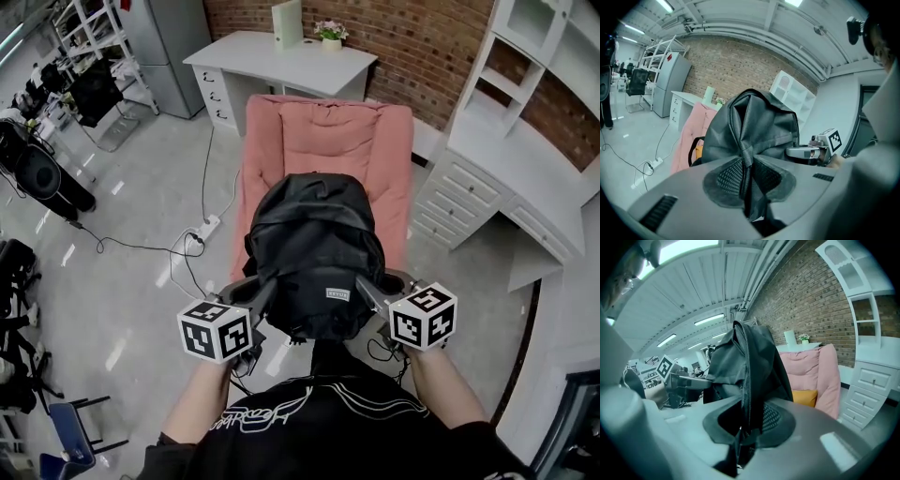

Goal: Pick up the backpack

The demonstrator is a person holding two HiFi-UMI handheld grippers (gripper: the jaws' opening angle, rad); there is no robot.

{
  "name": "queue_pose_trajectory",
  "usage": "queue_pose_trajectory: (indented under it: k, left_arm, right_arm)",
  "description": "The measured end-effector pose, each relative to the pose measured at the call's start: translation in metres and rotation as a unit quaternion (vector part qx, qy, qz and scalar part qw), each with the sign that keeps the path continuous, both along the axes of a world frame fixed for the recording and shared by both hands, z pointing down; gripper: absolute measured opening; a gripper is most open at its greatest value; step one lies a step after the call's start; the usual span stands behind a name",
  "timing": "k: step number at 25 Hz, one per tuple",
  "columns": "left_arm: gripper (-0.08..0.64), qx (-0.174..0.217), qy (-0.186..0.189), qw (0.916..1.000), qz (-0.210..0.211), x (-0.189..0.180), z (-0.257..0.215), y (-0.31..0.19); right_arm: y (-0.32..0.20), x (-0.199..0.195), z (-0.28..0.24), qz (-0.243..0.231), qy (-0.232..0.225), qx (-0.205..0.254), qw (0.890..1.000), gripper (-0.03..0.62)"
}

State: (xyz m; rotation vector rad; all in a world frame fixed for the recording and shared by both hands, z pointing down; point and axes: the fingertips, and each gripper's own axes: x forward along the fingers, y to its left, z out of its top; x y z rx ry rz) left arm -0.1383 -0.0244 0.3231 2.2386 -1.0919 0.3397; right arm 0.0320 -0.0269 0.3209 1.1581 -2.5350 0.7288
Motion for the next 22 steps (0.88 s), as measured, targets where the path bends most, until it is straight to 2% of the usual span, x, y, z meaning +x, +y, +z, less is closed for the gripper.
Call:
queue_pose_trajectory:
  k: [7, 22]
  left_arm:
    - [0.054, 0.005, -0.006, 1.0000, -0.003, 0.000, -0.011, 0.010]
    - [0.054, 0.013, -0.010, 0.9998, 0.010, 0.008, -0.020, 0.032]
  right_arm:
    - [0.008, -0.001, -0.007, -0.005, -0.009, 0.006, 1.000, 0.051]
    - [0.035, 0.007, -0.016, 0.018, -0.010, 0.022, 1.000, 0.051]
